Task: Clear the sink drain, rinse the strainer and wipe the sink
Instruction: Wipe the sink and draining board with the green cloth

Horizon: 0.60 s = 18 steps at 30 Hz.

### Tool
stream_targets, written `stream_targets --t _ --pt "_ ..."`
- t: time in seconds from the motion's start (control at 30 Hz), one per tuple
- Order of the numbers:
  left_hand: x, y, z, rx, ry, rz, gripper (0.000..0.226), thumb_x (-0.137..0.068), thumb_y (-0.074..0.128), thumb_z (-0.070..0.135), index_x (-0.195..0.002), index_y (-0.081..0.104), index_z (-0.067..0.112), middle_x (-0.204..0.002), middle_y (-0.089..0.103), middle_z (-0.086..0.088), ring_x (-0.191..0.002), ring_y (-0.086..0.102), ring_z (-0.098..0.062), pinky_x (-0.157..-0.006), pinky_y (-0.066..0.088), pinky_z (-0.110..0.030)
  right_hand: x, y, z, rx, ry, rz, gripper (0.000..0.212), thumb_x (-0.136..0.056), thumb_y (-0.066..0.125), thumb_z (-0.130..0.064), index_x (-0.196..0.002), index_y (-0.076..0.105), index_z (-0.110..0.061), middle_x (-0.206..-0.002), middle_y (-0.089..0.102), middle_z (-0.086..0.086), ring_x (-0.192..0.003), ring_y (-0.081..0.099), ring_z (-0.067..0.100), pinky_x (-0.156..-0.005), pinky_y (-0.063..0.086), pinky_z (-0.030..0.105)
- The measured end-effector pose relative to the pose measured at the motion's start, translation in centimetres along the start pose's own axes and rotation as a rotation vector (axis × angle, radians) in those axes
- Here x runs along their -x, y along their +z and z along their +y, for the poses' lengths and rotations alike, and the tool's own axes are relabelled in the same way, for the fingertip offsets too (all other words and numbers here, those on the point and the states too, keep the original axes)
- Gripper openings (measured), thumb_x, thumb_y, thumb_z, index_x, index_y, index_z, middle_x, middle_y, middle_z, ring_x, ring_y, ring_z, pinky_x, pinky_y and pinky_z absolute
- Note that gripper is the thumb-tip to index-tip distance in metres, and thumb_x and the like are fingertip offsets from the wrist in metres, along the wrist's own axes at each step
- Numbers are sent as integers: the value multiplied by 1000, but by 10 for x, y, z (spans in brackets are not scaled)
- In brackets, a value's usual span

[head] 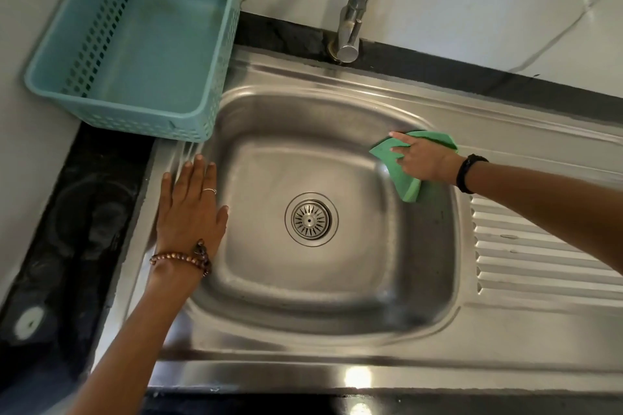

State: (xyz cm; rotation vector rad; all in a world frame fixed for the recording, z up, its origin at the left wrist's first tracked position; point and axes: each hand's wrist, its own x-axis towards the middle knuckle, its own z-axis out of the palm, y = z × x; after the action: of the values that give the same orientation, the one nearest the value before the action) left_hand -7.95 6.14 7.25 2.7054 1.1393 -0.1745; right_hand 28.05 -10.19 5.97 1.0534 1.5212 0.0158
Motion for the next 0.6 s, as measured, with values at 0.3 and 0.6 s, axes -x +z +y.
stream_targets --t 0.3,0.6 --pt "1 -1 -3 41 22 -10 67 -90 51 22 -144 17 3 -154 12 -18 -143 11 -29 -116 0 -43 22 -6 -23 -450 -8 -143 40 -90 35 -36 -99 68 -15 -110 69 5 -110 58 22 -117 17 40" --pt "-3 2 -12 32 37 -41 71 -89 52 31 -144 16 6 -155 12 -12 -144 11 -23 -116 1 -37 3 -3 -36 -16 113 -162 57 -97 18 -47 -148 19 -21 -159 11 3 -147 3 23 -115 -14 53"
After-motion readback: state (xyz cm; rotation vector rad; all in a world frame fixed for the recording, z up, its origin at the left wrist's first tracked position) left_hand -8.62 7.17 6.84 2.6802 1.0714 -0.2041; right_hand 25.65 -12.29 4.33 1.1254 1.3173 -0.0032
